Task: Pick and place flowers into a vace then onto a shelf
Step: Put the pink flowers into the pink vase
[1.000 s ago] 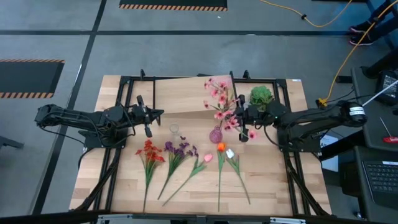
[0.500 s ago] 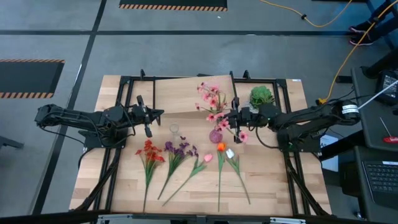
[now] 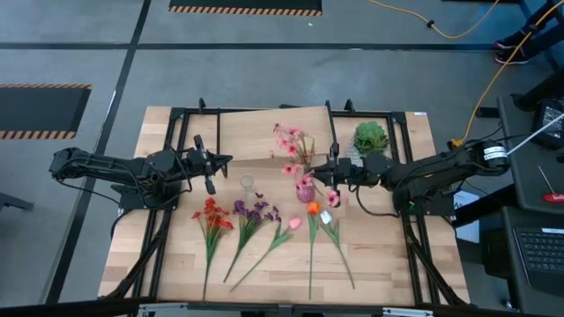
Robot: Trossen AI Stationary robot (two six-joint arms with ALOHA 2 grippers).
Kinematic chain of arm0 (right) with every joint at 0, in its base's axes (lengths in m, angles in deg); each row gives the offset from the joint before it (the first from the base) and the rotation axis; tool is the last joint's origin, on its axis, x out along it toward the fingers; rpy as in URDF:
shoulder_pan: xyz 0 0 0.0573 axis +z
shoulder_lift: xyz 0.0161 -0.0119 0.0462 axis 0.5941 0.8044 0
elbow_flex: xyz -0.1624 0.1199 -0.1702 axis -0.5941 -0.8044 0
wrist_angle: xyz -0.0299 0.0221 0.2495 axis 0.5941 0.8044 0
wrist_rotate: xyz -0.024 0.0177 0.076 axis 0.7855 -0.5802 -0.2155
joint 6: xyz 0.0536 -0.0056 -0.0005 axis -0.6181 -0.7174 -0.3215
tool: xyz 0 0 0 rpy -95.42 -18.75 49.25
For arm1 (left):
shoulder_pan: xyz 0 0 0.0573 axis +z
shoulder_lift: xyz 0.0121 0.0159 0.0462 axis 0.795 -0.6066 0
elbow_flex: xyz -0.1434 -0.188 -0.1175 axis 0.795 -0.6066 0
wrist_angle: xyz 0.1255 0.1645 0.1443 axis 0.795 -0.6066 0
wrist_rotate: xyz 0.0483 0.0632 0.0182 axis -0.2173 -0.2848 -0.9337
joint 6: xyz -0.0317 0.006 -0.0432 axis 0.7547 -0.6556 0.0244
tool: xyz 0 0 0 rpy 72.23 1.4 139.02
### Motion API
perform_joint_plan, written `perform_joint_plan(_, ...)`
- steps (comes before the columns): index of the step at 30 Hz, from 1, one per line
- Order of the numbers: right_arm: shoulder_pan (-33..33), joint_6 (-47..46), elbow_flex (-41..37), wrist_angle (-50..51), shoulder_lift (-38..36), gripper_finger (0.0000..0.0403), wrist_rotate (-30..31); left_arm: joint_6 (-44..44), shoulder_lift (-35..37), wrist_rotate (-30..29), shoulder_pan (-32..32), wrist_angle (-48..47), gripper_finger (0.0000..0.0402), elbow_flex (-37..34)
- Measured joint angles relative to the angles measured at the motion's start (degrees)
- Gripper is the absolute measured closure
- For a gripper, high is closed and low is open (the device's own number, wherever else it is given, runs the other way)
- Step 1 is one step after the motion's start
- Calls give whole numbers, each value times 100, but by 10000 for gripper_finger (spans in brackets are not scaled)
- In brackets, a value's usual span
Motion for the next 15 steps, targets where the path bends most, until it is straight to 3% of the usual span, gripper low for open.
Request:
perform_joint_plan(6,196,16,-269,-367,4,403,635,0,-1,0,-2,-2,398,0)
perform_joint_plan(10,225,7,-665,-1187,4,403,738,0,-2,0,-1,-2,398,0)
perform_joint_plan(15,221,11,-787,-1305,12,403,756,0,1,0,-1,-2,398,0)
